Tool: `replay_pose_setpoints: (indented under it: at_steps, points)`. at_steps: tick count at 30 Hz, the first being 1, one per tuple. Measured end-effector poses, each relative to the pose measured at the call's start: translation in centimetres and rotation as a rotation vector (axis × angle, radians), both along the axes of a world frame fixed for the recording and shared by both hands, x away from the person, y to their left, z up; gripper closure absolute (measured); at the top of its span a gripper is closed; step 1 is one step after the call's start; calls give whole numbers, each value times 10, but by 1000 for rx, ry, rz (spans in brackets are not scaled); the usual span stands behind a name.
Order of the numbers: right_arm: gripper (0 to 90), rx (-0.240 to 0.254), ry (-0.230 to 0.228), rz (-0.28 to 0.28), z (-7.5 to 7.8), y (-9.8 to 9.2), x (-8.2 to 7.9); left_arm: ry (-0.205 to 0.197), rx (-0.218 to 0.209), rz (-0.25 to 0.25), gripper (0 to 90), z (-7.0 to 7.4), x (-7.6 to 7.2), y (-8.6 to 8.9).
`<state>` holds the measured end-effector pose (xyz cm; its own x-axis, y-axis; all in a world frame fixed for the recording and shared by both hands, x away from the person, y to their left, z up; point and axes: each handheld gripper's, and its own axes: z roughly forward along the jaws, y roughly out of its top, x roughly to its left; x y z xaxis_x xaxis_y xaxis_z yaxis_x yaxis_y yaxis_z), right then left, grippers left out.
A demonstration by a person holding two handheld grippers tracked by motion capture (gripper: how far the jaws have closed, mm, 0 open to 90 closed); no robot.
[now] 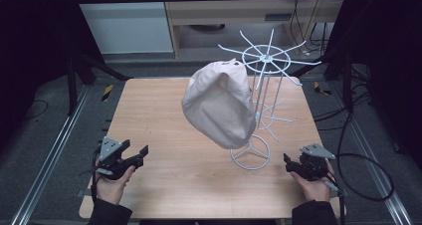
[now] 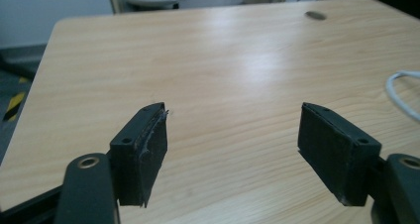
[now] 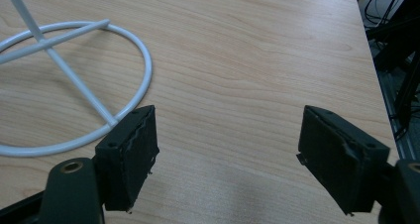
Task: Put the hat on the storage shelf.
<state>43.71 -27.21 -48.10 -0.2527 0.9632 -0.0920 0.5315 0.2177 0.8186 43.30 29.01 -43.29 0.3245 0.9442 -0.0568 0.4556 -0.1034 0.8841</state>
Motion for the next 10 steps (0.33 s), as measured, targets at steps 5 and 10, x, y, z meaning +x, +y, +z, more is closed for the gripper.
replay_pose_setpoints:
  at_steps: [5, 10]
  points:
    - [228, 2, 1, 1, 0, 0, 0, 31, 20, 41, 232, -17, 4, 17]
    - [227, 9, 1, -1, 1, -1, -1, 60, 67, 53, 213, -32, 7, 23]
